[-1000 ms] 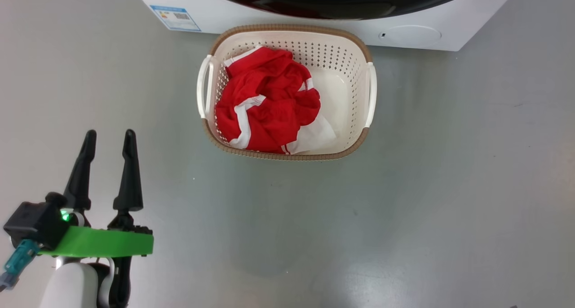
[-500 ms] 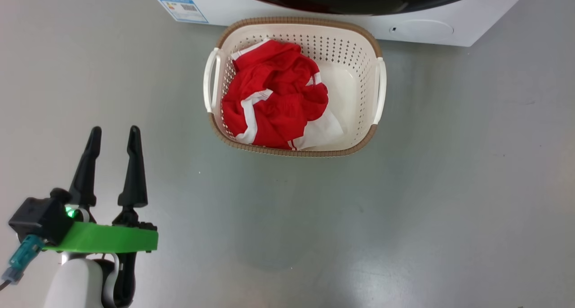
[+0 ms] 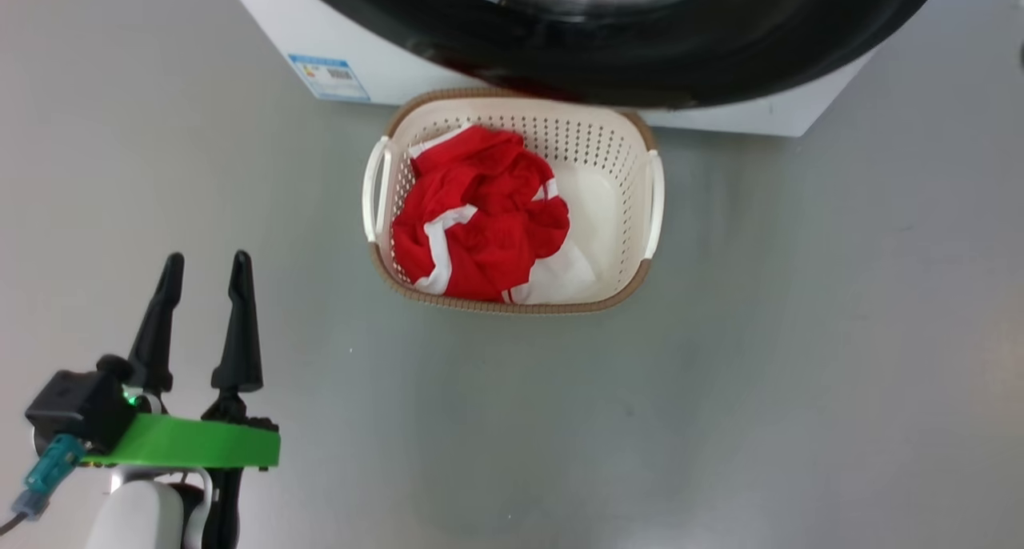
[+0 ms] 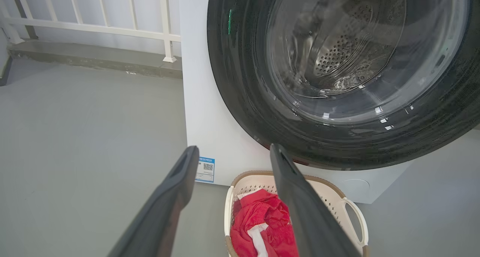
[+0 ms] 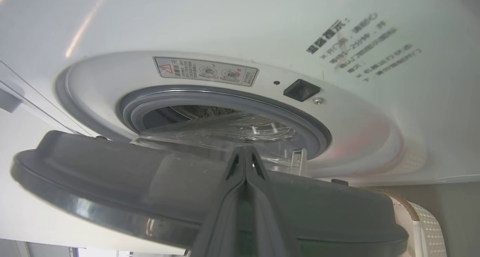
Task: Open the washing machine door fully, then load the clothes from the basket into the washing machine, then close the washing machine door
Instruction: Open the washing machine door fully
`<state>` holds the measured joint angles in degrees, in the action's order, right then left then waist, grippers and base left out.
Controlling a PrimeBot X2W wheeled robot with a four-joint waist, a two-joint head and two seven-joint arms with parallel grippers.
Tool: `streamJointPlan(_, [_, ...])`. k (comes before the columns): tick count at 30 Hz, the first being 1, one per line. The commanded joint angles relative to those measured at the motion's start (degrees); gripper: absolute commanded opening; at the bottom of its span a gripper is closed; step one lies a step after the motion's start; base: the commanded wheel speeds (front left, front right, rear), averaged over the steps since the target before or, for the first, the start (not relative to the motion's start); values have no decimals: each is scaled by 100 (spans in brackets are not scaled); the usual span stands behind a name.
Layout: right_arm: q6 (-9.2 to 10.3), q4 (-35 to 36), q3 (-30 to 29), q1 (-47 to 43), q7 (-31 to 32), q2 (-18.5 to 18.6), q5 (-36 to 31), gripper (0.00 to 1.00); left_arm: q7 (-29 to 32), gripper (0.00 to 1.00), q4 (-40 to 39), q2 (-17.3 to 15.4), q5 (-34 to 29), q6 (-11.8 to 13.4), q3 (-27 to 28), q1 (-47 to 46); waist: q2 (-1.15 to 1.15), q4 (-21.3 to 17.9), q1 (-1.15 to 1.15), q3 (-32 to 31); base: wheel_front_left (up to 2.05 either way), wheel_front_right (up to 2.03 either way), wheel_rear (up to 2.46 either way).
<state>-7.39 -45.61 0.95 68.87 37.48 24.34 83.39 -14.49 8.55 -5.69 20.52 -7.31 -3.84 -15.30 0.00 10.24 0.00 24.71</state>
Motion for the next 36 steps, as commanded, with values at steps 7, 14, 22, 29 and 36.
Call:
streamJointPlan(7, [-10, 321, 113, -571, 301, -284, 212, 0, -51, 100, -60, -221, -74, -18, 200, 206, 0, -173, 0, -407, 0, 0, 0])
streamJointPlan(14, [-10, 352, 64, -906, 487, -299, 362, 0, -51, 100, -22, -222, -78, -18, 226, 306, 0, -212, 0, -625, 0, 0, 0])
streamJointPlan(22, [-10, 436, 0, -1216, 634, -372, 525, 0, -51, 100, 18, -220, -105, -18, 281, 416, 0, -263, 0, -861, 0, 0, 0])
streamJointPlan(29, [-10, 609, -51, -1437, 535, -398, 527, 0, -51, 100, 6, -234, -125, -18, 297, 474, 0, -293, 0, -974, 0, 0, 0])
streamJointPlan(36, [-10, 869, -142, -1650, 317, -358, 483, 0, -51, 100, 26, -229, -146, -18, 318, 541, 0, -337, 0, -1118, 0, 0, 0])
